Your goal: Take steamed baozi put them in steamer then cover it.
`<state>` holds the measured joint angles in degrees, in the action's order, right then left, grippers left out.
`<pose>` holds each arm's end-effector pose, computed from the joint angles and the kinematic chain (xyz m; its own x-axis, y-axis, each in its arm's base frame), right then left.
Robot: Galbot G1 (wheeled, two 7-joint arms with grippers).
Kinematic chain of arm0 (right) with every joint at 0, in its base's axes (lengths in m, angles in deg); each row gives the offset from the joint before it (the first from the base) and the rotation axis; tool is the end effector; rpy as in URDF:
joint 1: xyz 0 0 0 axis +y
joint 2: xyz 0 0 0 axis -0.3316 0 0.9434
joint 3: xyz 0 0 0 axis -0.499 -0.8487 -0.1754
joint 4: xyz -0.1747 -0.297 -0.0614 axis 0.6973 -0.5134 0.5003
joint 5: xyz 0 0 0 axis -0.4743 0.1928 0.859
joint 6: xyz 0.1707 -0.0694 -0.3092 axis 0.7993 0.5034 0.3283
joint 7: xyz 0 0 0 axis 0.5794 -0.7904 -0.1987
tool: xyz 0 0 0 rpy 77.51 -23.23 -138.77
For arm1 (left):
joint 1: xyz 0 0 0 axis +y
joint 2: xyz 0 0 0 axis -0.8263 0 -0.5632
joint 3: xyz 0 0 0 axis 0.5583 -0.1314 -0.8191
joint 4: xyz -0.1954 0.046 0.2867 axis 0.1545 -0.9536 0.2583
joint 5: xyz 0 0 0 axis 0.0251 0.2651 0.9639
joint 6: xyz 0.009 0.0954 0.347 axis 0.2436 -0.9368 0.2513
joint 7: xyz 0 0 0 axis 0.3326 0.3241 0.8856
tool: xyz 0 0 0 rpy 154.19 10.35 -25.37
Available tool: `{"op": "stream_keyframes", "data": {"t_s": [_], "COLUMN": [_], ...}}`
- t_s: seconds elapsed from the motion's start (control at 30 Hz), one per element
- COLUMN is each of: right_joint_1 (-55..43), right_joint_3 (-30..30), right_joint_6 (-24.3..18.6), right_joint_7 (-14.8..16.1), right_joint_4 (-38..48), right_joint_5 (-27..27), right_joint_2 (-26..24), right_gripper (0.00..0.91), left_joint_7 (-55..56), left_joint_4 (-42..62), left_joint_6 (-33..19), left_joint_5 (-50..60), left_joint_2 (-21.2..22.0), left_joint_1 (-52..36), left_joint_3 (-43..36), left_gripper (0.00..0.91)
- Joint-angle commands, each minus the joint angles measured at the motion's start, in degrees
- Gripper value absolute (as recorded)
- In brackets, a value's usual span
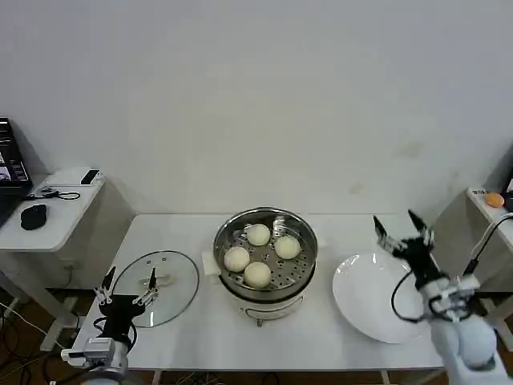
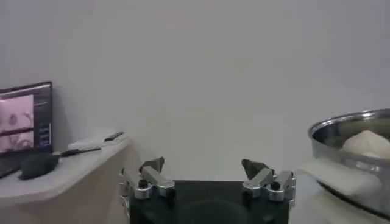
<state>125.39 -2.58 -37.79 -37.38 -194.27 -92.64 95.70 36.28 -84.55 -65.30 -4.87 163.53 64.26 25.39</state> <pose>0.2714 -0.1639 -0.2659 -0.9831 -0.1361 -0.1223 -0.1390 0.9902 0.0149 0.1864 0.0769 -0.2897 -0.9907 -0.1165 0.0697 -0.0983 0.9697 0.2234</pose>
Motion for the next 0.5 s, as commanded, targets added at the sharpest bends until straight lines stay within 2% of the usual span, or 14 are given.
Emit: {"op": "stream_keyframes", "data": {"t_s": [0.03,0.27,0.4,0.5], "right_joint_1": [14.2,13.4,13.4,13.5], "right_joint_3": [3.6,2.7,2.7,2.7], "right_joint_6": [-5.2,-4.3,-4.5,-4.4], "right_joint_7": [-2.7,-2.8,-2.9,-2.9], "right_joint_4": [0.5,0.9,0.3,-0.8], "right_joint_5": [0.4,1.7,1.7,1.7], "right_joint_2": [9.4,8.9,9.3,9.2], "right_gripper": [0.907,0.907,0.907,0.907], "left_joint_7": [1.2,1.8,3.6,5.9], "left_joint_4": [0.3,1.8,4.6,5.8], "left_joint_6": [0.6,-2.7,-7.6,-8.2], "left_joint_5": [4.8,13.7,31.2,42.9], "left_joint_2": [-0.2,-0.5,-1.6,-3.4], "left_joint_1": [0.8,1.5,1.8,2.6], "left_joint_3": [-0.3,0.2,0.3,-0.3], "left_gripper": [0.907,0.907,0.907,0.907]}}
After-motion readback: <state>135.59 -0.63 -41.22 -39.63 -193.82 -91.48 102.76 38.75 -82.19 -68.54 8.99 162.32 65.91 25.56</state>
